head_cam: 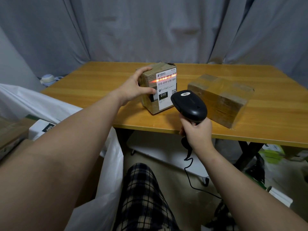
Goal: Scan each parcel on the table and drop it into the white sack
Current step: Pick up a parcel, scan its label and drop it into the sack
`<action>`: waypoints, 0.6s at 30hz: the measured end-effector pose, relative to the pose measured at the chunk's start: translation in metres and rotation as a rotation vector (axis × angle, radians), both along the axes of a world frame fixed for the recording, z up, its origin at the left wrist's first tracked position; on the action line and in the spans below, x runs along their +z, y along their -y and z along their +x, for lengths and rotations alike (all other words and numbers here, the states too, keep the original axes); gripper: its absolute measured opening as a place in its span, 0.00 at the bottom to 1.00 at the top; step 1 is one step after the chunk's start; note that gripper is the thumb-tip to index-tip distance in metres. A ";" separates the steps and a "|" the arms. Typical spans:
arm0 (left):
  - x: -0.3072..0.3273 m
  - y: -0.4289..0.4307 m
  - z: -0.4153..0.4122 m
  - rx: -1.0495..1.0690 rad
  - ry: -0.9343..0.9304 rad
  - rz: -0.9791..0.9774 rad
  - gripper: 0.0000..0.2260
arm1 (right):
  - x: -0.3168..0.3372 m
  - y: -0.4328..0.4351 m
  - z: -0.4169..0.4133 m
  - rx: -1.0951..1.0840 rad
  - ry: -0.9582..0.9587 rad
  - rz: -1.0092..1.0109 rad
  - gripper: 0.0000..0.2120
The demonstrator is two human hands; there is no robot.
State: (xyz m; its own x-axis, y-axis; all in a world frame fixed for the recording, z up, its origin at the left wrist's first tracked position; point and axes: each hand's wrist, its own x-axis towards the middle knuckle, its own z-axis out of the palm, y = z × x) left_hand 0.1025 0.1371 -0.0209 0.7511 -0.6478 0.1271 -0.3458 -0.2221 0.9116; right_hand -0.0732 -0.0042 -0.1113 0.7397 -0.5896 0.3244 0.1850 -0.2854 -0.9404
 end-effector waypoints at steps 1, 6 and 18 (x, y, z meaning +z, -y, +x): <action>0.000 0.000 0.000 -0.001 -0.005 -0.003 0.35 | 0.000 0.000 0.000 0.000 0.002 0.003 0.07; 0.000 0.000 0.000 0.005 -0.001 -0.004 0.34 | 0.002 -0.002 -0.001 -0.001 0.020 0.016 0.11; 0.001 0.000 0.001 0.021 0.001 0.010 0.35 | -0.014 -0.008 -0.010 -0.048 0.027 0.060 0.11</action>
